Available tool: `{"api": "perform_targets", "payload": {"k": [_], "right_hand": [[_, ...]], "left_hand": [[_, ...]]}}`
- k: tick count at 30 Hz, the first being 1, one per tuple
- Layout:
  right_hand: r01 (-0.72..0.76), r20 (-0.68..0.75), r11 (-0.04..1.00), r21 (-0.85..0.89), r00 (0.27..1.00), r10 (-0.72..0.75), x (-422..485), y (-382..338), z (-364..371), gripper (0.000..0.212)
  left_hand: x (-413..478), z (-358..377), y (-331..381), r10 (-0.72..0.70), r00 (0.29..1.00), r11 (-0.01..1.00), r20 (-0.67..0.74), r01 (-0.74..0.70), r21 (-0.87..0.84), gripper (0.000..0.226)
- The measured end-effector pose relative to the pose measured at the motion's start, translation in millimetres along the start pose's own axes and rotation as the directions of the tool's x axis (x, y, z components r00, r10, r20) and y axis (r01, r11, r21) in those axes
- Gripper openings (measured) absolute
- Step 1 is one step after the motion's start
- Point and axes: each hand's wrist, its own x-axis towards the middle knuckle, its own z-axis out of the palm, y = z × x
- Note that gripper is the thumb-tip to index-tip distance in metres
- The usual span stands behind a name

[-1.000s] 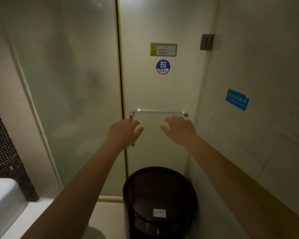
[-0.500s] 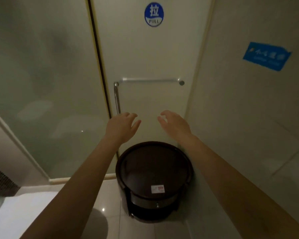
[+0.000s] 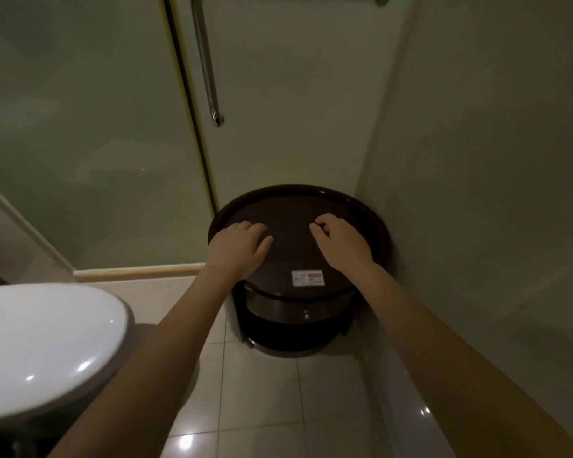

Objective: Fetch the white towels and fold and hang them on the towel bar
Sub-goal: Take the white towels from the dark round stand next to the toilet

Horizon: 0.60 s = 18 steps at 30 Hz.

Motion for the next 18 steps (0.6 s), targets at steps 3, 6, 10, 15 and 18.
{"api": "perform_targets", "payload": {"k": [3, 6, 10, 15, 18], "right_hand": [[-0.033, -0.037, 0.999, 0.037, 0.999, 0.034, -18.3, 35.9, 55.9, 0.036], [-0.094, -0.054, 0.991, 0.095, 0.994, 0.099, -31.9, 70.3, 105.4, 0.028], [-0.197, -0.086, 0.97, 0.141, 0.974, 0.21, -40.1, 114.5, 162.2, 0.024], [-0.366, 0.021, 0.922, 0.125, 0.93, 0.367, -35.3, 155.9, 219.9, 0.02], [-0.459, 0.143, 0.88, 0.123, 0.886, 0.442, -22.1, 163.8, 245.8, 0.026]], "left_hand": [[-19.4, 58.2, 4.6, 0.009, 1.0, 1.0, -0.025, -0.009, 0.006, 0.042], [-32.5, 111.4, 8.1, 0.018, 0.999, 1.0, -0.044, -0.018, 0.002, 0.042], [-42.2, 170.0, 3.0, 0.009, 0.999, 1.0, -0.046, -0.009, 0.009, 0.042], [-44.6, 222.5, -7.1, 0.01, 0.998, 1.0, -0.068, -0.009, 0.013, 0.041], [-39.3, 241.2, -13.6, 0.026, 0.996, 1.0, -0.091, -0.025, 0.011, 0.041]]}}
